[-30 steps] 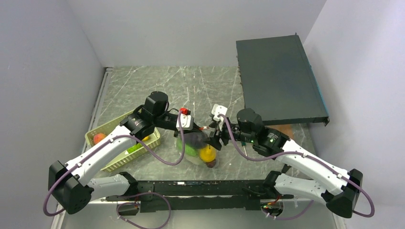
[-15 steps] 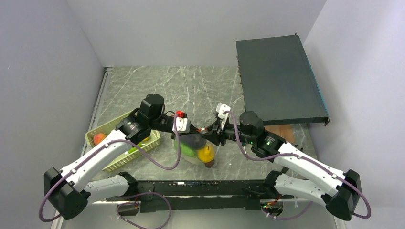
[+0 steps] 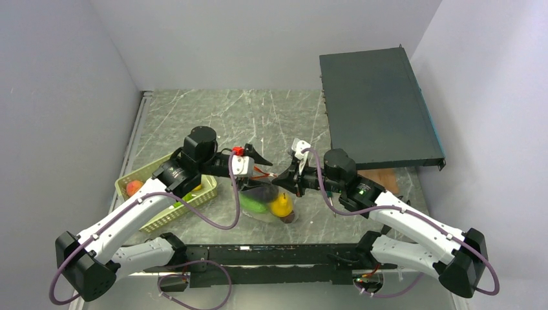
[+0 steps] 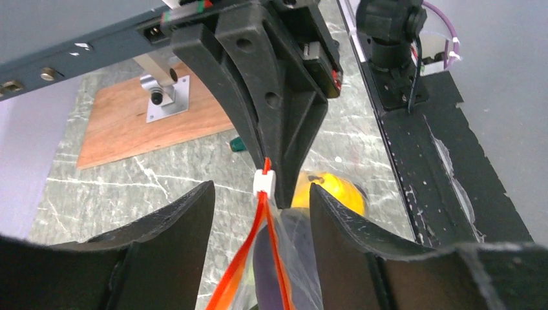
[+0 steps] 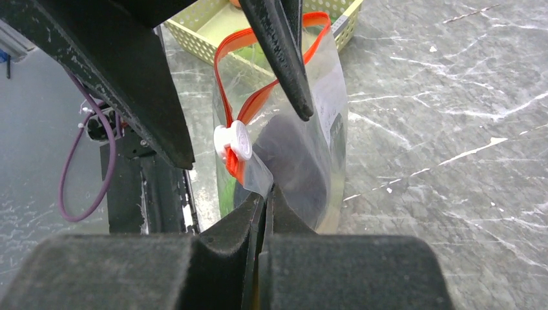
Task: Place the food in the zip-top bag and seal the zipper
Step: Zip the zipper food storage bag at the center of the board.
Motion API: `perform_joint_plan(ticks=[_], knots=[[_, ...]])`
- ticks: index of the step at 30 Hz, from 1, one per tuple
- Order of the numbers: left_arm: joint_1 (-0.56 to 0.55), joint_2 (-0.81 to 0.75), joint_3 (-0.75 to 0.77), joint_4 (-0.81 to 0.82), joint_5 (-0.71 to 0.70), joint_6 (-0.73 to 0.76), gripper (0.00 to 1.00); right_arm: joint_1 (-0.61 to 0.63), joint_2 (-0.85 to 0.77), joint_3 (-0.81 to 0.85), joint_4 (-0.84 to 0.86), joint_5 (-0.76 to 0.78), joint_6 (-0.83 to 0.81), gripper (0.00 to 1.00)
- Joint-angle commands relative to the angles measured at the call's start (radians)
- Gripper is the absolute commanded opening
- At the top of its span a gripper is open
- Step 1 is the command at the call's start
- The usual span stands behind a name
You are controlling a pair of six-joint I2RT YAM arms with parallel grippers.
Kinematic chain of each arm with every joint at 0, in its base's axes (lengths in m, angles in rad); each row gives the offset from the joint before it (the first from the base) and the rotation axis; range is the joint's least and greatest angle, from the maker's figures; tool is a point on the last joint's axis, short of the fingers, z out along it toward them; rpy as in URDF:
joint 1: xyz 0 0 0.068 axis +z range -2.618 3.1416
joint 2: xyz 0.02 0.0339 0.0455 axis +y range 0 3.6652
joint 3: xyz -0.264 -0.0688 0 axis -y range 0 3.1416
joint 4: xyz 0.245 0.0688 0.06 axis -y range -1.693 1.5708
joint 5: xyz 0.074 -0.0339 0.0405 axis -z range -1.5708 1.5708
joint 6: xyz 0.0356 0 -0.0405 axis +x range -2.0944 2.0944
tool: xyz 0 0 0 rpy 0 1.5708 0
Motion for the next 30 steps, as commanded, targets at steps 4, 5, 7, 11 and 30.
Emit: perform_joint_plan(ticks=[4,5,7,11,30], knots=[[0.002,0.011,0.009,0.105,-0.026,-0.076,0.53,-0.003,-0.011,0.045,0.035,-0.028,-0.003,0.00],[0.001,0.010,0.009,0.106,-0.021,-0.079,0.52,-0.004,-0.010,0.047,0.033,-0.027,-0.005,0.00],[0.002,0.007,0.004,0.108,0.000,-0.075,0.51,-0.005,-0.007,0.052,0.030,-0.023,-0.009,0.00],[0.001,0.019,0.016,0.079,0.038,-0.061,0.41,-0.004,-0.009,0.054,0.030,-0.025,-0.009,0.00],[0.002,0.012,0.026,0.040,0.084,-0.018,0.00,-0.004,0.031,0.086,0.039,-0.066,-0.006,0.24]])
